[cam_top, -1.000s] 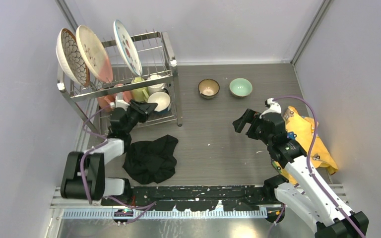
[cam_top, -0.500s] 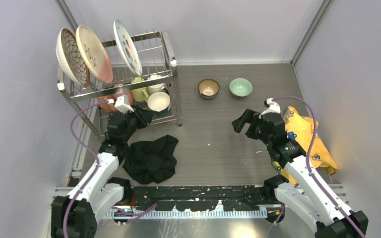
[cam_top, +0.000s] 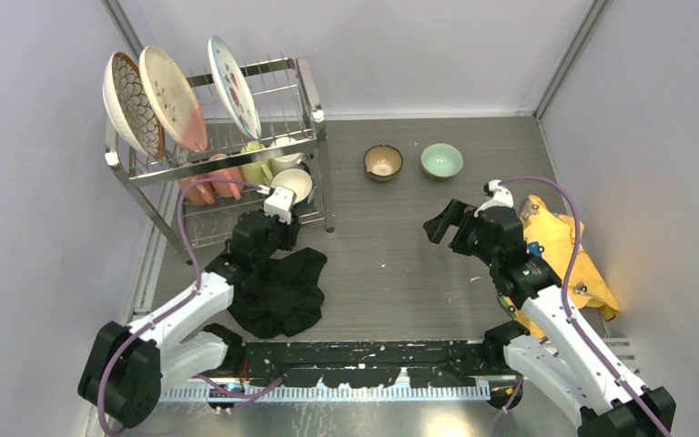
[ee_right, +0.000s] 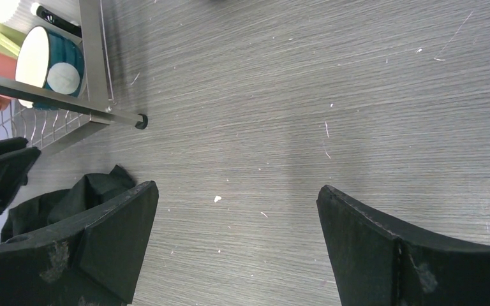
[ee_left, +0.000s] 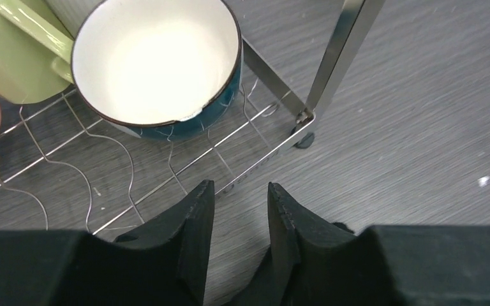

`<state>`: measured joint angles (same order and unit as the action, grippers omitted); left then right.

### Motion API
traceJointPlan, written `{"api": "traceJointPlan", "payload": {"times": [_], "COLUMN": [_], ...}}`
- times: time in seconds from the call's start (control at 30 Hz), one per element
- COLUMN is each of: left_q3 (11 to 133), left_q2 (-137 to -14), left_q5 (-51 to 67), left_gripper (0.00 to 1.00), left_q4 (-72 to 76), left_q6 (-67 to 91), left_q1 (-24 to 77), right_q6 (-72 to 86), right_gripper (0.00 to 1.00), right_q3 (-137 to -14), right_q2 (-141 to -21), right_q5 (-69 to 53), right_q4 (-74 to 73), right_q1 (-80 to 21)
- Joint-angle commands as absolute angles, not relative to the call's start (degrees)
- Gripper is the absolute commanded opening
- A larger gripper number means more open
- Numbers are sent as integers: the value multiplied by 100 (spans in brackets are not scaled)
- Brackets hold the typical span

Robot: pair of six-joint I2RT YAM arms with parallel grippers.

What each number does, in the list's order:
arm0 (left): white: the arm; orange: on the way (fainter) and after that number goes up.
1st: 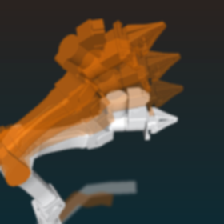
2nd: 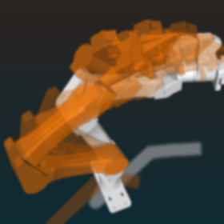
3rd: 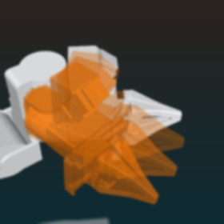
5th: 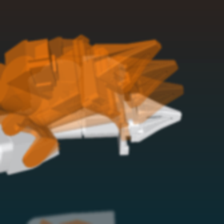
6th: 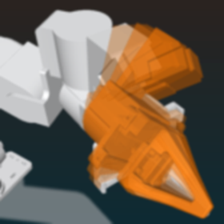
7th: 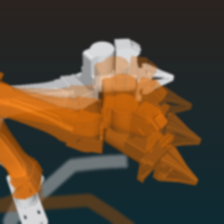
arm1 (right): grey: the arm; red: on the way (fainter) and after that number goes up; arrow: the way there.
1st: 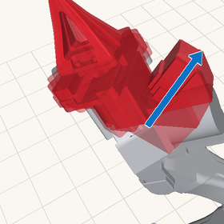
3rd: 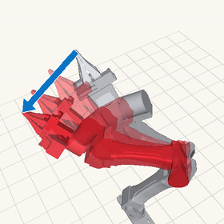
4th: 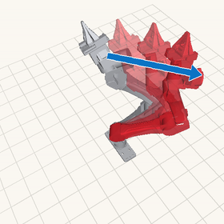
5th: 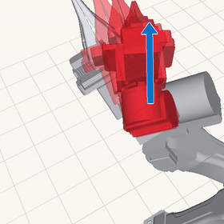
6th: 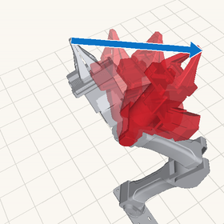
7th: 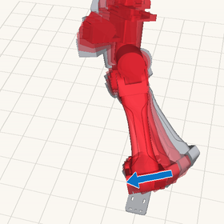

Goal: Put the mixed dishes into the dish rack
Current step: Pick up the bowl from the dish rack.

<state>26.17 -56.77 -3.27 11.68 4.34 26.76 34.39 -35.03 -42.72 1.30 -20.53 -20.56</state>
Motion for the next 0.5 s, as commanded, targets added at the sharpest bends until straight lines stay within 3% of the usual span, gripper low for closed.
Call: {"api": "traceJointPlan", "payload": {"times": [0.0,0.47], "left_q3": [2861,3289], "left_q2": [-6075,-6711], "left_q5": [-620,-797], "left_gripper": [39,46], "left_q4": [1577,1660], "left_q6": [-506,-2044], "left_q1": [2838,3146], "right_q6": [3414,3310], "right_gripper": [100,100], "right_q3": [-3543,-3550], "right_q2": [-4101,-3971], "right_q5": [107,114], "right_q4": [-1852,-1951], "right_q1": [-2042,-2047]}}
